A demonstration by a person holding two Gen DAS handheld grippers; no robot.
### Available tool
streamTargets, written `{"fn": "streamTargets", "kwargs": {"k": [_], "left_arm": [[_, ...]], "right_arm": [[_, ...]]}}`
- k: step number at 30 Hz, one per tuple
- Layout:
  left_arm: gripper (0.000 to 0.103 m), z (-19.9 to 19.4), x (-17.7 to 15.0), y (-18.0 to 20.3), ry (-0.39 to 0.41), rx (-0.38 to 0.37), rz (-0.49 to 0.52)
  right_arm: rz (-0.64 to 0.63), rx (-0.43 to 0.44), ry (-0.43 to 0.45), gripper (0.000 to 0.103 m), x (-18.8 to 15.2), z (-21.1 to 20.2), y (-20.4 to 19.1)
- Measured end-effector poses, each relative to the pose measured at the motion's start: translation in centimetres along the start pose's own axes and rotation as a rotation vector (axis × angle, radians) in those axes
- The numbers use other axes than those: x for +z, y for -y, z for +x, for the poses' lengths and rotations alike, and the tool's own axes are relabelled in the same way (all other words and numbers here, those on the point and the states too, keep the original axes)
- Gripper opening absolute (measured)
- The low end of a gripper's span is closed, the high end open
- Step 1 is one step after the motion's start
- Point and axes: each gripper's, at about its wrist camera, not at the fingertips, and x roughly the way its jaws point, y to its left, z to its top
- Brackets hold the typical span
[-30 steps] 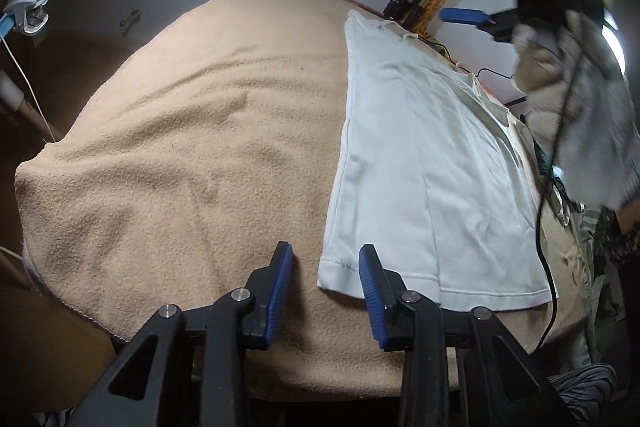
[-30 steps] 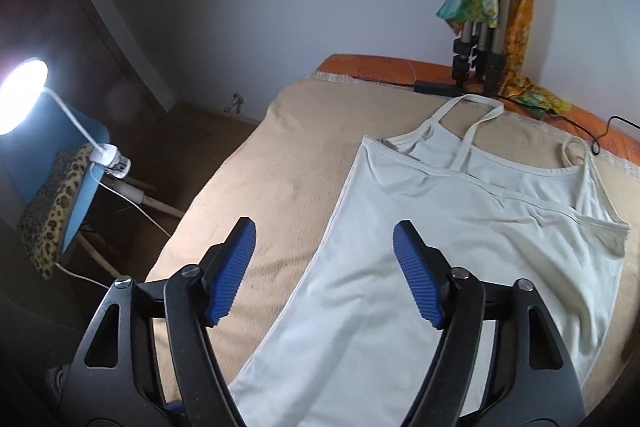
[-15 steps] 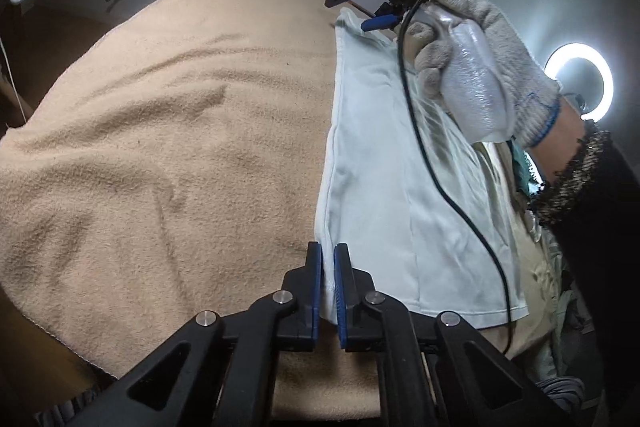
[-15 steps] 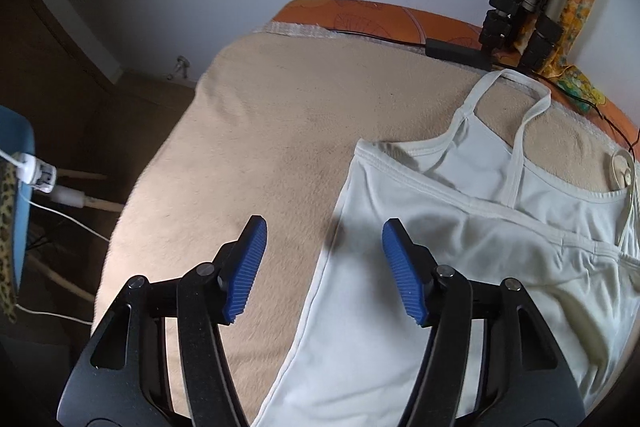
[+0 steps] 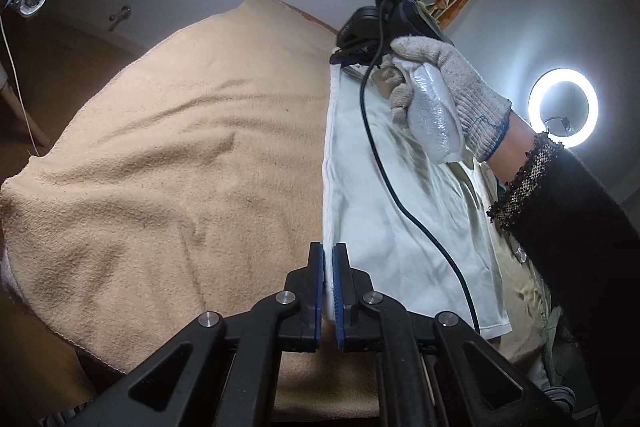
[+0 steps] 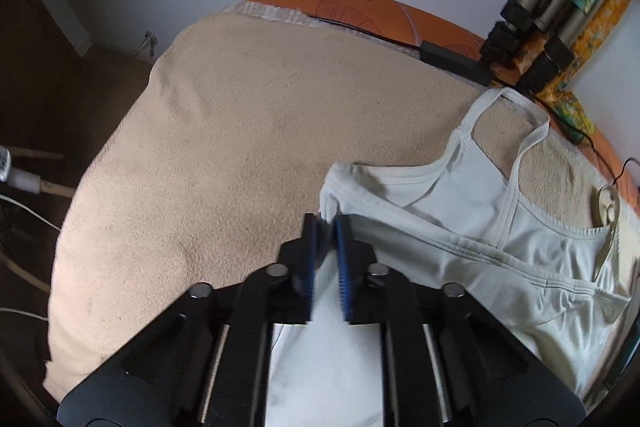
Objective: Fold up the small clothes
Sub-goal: 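Move the right gripper to the camisole's side edge and close on it, then fold the gripped side edge over toward the camisole's middle with the right gripper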
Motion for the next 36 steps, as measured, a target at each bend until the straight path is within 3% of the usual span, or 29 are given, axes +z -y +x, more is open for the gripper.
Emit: {"fn": "streamTargets", "kwargs": {"k": [7,13,26,31,36], "left_arm": [[0.001,-0.1,-0.8,0.9,0.001,0.006,0.054],[0.001,-0.2,-1.2,3.5,0.009,-0.011,0.153],[0.001,2.0,-2.0,8.7,-0.065,-0.104,0.273],[0.001,4.1,-1.9,9.4,-0.123,-0.113,0.288],[0.001,5.1,-2.9,10.7,-0.151,-0.099,0.307]], "right_arm": [[0.06,0.111,0.053,0.004,-0.5,-2.3,2.5],[0.096,0.148,0.111,0.004,-1.3,-5.0,5.0],[0.166,0.093,0.162,0.004,-4.5,-8.6,13.3],[0.203,0.102,0.144,0.004,-4.9,-7.6,15.9],[0.186,0.098,0.122,0.004,-4.8,-5.6,15.7]]}}
